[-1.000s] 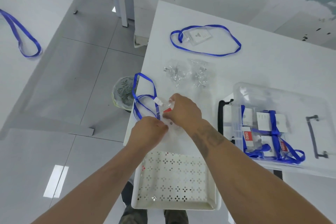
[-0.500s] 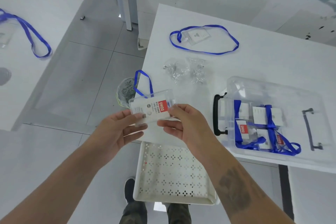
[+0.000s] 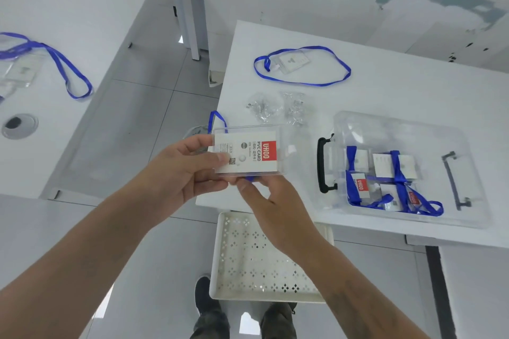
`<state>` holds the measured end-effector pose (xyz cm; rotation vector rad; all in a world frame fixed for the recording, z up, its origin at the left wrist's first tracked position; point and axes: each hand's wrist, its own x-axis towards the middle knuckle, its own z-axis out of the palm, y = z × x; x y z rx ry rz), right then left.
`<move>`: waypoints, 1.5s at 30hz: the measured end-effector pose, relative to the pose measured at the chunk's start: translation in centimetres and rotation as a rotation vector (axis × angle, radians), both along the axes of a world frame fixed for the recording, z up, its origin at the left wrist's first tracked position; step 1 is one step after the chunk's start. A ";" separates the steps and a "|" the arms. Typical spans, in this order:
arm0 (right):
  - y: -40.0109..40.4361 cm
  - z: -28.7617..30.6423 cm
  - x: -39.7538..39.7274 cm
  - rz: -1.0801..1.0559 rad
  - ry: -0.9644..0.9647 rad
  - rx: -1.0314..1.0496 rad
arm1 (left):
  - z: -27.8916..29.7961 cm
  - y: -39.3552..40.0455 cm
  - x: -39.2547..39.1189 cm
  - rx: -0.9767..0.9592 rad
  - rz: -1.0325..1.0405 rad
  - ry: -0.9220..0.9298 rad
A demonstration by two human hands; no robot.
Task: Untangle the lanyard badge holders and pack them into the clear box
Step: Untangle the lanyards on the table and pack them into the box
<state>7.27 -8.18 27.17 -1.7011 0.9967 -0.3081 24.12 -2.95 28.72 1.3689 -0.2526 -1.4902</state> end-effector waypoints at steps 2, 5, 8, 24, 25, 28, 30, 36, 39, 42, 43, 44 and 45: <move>0.5 0.6 -0.3 0.046 0.048 0.014 | 0.5 -0.5 -0.6 -0.005 -0.018 -0.095; 0.8 1.7 -1.0 0.156 0.202 -0.027 | 1.1 -1.3 -1.3 0.004 -0.021 -0.297; 0.6 3.7 -1.7 0.284 0.302 -0.126 | 1.4 -1.7 -1.8 0.016 -0.030 -0.462; -9.4 8.0 -3.7 0.147 0.129 -0.031 | 1.9 0.3 -2.2 -0.035 -0.154 0.083; -8.7 7.3 -3.8 0.142 0.127 -0.004 | 2.0 0.3 -2.4 -0.045 -0.116 0.133; -5.2 6.2 -4.3 0.161 0.249 0.020 | 2.6 -0.2 -3.3 -0.065 -0.031 0.179; -2.5 6.3 -4.4 0.162 0.263 0.035 | 3.0 -0.8 -3.9 -0.052 0.003 0.131; 0.7 8.3 -5.9 0.417 0.451 -0.356 | 2.6 -1.7 -4.4 0.066 0.017 -0.314; -1.1 10.6 -6.5 0.432 0.494 -0.453 | 2.6 -1.5 -4.8 0.065 -0.149 -0.461; -4.8 12.1 -7.3 0.282 0.392 -0.362 | 3.0 -1.2 -5.4 0.068 -0.320 -0.405; -6.1 12.2 -7.6 0.228 0.323 -0.286 | 3.2 -1.0 -5.6 0.053 -0.360 -0.328; -7.1 11.9 -7.7 0.184 0.256 -0.222 | 3.4 -0.9 -5.8 0.030 -0.390 -0.238; -7.8 11.3 -7.9 0.144 0.193 -0.160 | 3.5 -0.8 -5.9 0.009 -0.405 -0.153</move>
